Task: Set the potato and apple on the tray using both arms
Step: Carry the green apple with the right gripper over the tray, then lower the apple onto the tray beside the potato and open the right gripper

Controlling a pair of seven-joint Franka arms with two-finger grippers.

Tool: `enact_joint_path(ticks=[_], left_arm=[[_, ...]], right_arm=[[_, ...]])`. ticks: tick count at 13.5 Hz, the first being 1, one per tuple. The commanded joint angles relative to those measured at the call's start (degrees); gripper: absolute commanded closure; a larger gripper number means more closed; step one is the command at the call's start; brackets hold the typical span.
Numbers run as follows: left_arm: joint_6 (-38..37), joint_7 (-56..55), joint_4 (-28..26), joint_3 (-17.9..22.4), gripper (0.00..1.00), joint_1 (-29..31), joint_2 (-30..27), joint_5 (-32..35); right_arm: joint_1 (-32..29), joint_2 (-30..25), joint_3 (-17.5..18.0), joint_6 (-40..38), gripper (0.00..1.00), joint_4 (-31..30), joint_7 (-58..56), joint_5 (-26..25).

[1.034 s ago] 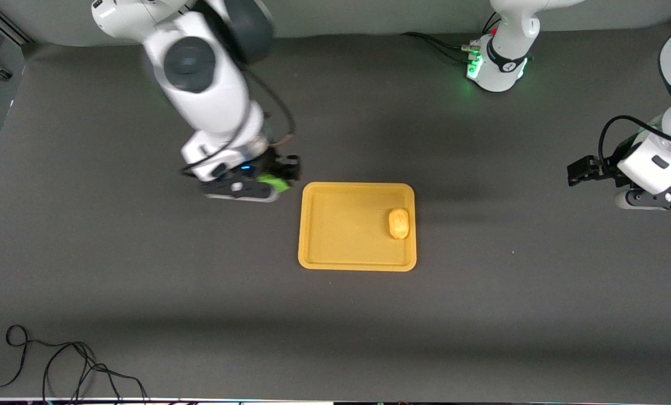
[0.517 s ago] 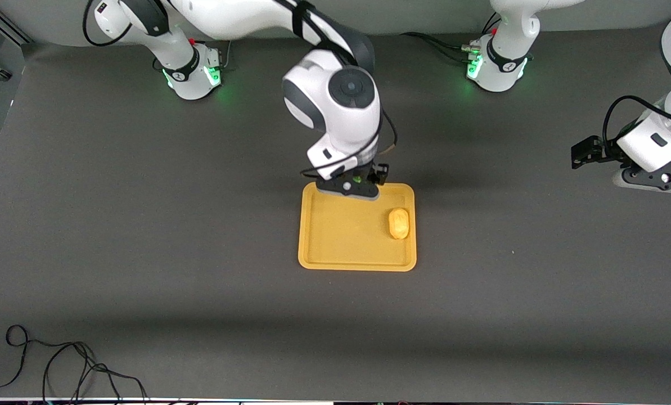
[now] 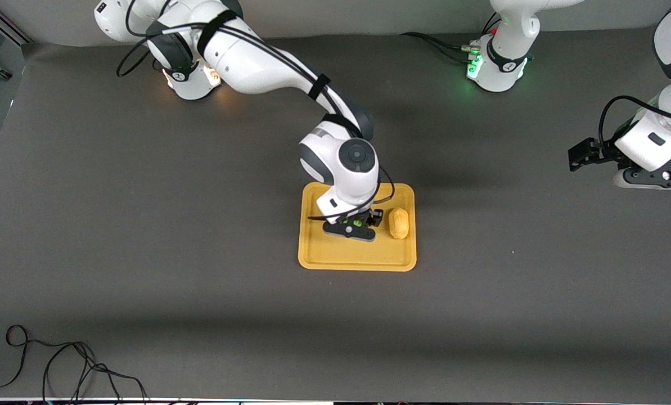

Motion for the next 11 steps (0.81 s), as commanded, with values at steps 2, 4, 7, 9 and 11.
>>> enact_joint_path(ticks=[2,4,7,9,11], left_arm=[[-0.71,-0.5,2.89,-0.04,0.01,-0.42,0.81,0.35],[-0.8,-0.59,5.26,-0.13,0.0,-0.51,2.56,0.35],[-7.36,0.02,12.11,-0.13,0.0,-0.42,6.08,-0.01],[-9.76,1.43,12.39,-0.04,0.0,-0.42,5.83,0.26],[-9.94,0.82,12.39,-0.13,0.0,-0.59,4.95,0.17]], right_arm=[[0.0,3.72,-0.55,2.6,0.54,2.62,0.88,-1.23],[0.0,3.72,-0.73,4.01,0.54,1.3,1.06,-1.05],[-0.09,3.46,-0.73,4.02,0.0,1.29,1.06,-0.88],[-0.01,2.5,-0.73,3.41,0.0,1.47,1.23,-0.7],[0.08,-1.35,-0.73,-0.79,0.0,1.73,2.28,-0.52]])
